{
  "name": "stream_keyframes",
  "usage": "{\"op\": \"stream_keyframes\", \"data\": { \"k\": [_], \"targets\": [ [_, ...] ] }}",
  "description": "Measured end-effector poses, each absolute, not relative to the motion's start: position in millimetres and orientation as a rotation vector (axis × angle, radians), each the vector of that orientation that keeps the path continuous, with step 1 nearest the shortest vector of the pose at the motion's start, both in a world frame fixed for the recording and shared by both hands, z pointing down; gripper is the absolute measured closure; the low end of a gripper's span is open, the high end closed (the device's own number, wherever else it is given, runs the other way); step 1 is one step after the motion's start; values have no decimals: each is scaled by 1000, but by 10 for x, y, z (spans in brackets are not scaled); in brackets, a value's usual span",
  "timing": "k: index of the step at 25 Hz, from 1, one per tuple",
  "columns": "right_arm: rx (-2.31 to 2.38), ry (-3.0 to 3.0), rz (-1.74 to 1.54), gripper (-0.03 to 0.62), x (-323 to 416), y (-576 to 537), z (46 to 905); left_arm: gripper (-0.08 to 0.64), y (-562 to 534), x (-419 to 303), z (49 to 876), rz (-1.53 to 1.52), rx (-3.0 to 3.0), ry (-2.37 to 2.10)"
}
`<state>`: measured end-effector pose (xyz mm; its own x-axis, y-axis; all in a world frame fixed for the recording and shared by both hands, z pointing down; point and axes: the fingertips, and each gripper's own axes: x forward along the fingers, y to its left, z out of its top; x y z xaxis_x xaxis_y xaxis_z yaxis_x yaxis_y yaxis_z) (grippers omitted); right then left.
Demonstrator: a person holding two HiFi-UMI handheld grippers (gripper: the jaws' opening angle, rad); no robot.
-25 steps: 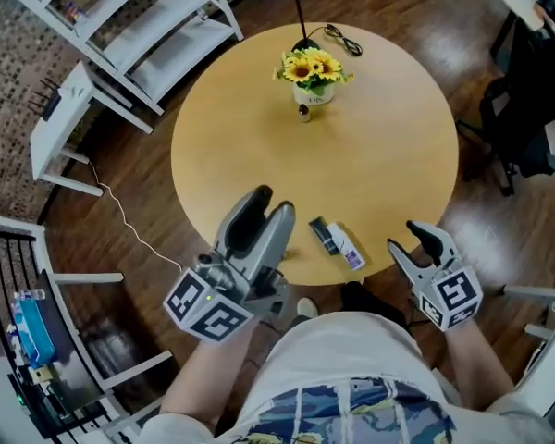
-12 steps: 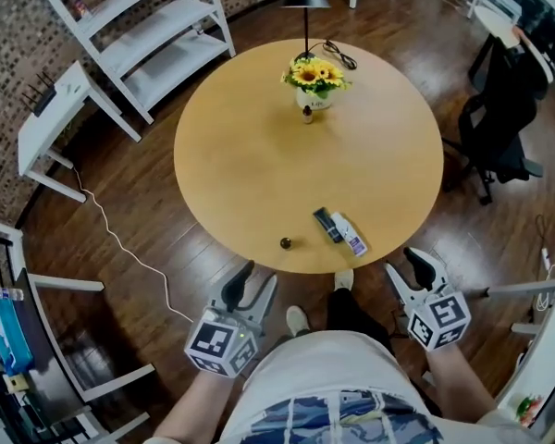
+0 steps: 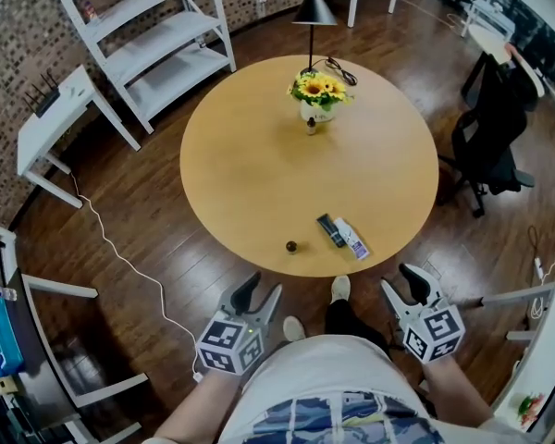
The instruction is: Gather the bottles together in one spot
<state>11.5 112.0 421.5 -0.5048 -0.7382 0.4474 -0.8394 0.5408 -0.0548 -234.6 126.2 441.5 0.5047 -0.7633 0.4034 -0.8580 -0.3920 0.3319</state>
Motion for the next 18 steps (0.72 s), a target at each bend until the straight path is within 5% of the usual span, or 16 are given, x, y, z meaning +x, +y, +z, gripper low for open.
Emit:
{"op": "stream_keyframes", "data": {
  "k": [18],
  "targets": [
    [1226, -2382, 377, 370, 143, 1198, 4311, 344, 867, -2213, 5658, 674, 2254, -1318]
  ]
}}
